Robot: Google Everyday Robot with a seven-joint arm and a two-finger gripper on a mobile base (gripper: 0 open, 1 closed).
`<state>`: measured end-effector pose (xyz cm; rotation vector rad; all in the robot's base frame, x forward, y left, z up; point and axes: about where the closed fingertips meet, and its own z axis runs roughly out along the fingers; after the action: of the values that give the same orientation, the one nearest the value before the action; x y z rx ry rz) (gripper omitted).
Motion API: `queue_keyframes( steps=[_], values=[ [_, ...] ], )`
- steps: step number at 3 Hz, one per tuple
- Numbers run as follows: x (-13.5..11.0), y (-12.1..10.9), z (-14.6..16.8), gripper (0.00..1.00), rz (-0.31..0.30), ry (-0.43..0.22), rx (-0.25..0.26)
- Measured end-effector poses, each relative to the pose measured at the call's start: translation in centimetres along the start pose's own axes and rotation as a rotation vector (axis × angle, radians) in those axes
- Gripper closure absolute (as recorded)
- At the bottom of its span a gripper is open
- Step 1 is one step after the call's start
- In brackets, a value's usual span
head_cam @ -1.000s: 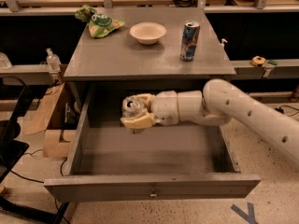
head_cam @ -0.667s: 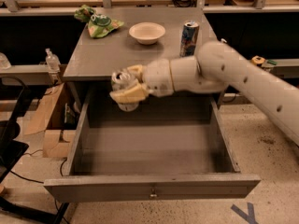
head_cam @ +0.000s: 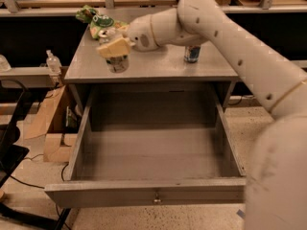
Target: Pick 7up can from top drawer and place on counter
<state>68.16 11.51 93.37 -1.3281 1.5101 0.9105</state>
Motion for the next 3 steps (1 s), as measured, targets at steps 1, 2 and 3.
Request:
queue_keyframes(
  steps=[1, 2, 3],
  values=[
    [-2.5, -4.9, 6.4, 1.0, 0.073, -0.017, 0.025],
    [-4.5, -8.3, 12.7, 1.0, 0.113, -0.07, 0.04],
    [-3.3, -11.3, 15.5, 1.0, 0.138, -0.124, 0.08]
  ],
)
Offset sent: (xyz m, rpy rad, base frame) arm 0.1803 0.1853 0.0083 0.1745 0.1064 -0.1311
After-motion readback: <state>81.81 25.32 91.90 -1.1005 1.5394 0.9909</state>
